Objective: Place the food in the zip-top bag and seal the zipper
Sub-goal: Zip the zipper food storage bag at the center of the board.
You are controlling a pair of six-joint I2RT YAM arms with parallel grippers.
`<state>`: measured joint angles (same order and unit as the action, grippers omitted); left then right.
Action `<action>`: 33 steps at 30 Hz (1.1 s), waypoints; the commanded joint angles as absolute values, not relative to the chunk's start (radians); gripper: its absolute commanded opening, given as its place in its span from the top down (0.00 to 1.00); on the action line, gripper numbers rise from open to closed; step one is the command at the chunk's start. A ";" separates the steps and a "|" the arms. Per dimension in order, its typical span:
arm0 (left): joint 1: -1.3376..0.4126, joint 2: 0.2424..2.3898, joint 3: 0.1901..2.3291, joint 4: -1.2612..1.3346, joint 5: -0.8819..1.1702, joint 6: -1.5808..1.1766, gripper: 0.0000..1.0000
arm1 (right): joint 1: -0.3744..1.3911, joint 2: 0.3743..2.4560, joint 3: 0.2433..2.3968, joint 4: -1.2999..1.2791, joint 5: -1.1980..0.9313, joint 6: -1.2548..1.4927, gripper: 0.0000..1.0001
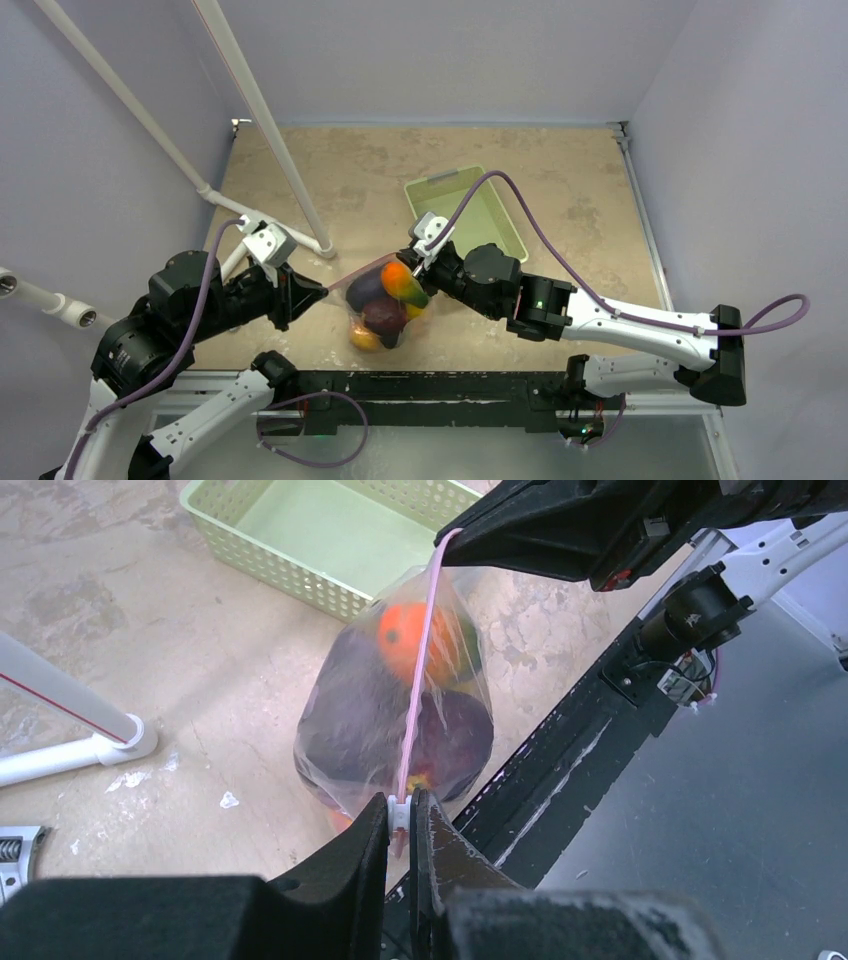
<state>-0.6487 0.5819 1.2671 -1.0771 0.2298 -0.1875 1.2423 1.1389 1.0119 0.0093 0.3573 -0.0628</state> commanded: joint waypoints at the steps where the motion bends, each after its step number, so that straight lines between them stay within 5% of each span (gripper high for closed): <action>1: -0.648 0.561 1.312 -1.124 0.180 -0.216 1.00 | 1.211 1.106 1.020 0.035 0.475 -0.057 1.00; 12: -0.648 0.574 1.306 -1.105 0.112 -0.211 0.98 | 1.212 1.094 1.028 0.049 0.458 -0.048 1.00; 20: -0.648 0.583 1.325 -1.077 0.006 -0.199 0.69 | 1.211 1.078 1.021 0.072 0.410 -0.066 1.00; 33: -0.648 0.563 1.338 -1.005 -0.048 -0.209 0.43 | 1.212 1.049 1.032 0.094 0.394 -0.084 1.00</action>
